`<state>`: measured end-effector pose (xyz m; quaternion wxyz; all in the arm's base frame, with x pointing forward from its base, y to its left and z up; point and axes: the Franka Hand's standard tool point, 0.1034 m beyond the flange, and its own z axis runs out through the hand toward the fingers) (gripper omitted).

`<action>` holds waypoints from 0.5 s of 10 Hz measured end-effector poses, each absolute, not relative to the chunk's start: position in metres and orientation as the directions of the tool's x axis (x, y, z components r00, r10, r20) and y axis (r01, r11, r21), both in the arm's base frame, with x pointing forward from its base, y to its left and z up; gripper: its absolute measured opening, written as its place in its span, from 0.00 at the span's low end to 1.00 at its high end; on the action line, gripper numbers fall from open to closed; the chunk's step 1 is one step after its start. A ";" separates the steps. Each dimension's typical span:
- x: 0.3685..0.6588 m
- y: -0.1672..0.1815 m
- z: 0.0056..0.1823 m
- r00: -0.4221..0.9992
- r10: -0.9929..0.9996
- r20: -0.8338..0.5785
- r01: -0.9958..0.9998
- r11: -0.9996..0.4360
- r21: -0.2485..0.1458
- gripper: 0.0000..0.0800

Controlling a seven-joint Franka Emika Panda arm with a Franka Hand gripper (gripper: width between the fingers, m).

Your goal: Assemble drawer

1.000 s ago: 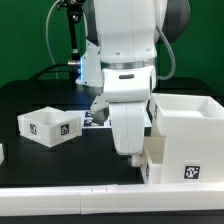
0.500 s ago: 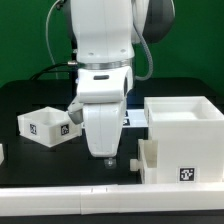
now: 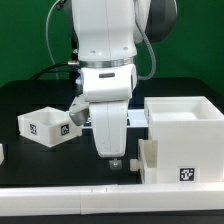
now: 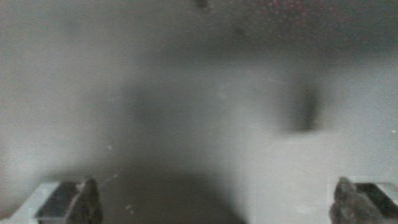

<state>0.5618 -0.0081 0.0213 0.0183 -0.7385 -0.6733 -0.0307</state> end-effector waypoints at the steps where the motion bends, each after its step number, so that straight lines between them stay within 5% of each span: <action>1: 0.562 -0.008 0.021 0.089 0.994 0.070 0.996 -0.090 0.015 0.81; 5: 0.561 0.001 0.020 -0.017 0.997 0.079 0.999 0.013 0.044 0.81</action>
Offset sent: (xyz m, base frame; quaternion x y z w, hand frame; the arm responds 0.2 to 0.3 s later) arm 0.0007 0.0220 0.0040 -0.0155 0.0261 -0.0683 0.9972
